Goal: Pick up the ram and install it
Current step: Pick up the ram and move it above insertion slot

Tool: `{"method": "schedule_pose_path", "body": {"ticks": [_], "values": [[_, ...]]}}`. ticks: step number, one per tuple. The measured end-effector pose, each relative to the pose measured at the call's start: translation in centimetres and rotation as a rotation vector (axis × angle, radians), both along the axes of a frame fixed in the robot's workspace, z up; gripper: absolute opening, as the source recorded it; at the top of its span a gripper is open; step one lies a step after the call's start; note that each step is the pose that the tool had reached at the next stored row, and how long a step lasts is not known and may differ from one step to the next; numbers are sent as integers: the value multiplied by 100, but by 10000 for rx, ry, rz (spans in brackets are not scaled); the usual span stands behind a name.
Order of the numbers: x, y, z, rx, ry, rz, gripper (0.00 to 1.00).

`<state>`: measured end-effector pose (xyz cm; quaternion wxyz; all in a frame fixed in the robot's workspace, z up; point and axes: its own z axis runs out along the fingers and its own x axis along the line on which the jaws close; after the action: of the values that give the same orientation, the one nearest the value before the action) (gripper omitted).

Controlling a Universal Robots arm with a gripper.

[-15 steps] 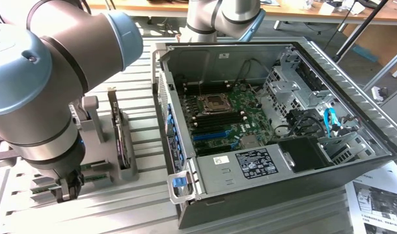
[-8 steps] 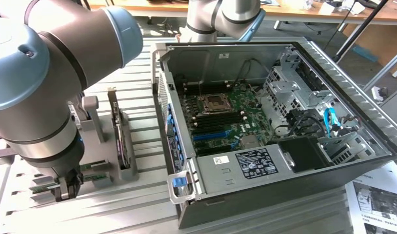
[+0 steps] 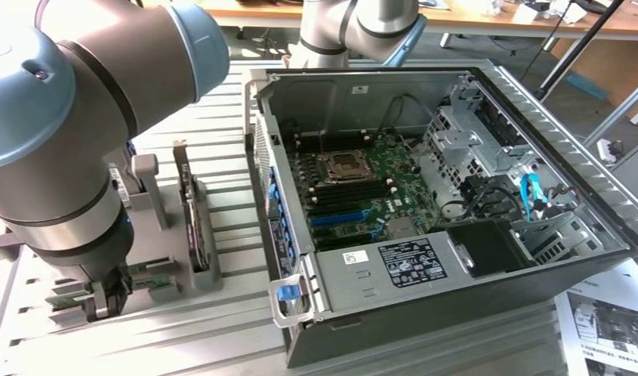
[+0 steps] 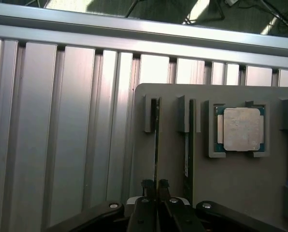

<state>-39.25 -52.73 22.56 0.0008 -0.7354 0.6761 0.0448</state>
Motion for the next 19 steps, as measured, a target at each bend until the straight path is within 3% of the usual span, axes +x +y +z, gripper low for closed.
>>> {"method": "schedule_pose_path", "body": {"ticks": [12, 19], "values": [[0, 0, 120, -1, 0, 0, 14], [0, 0, 267, -3, 0, 0, 14]]}}
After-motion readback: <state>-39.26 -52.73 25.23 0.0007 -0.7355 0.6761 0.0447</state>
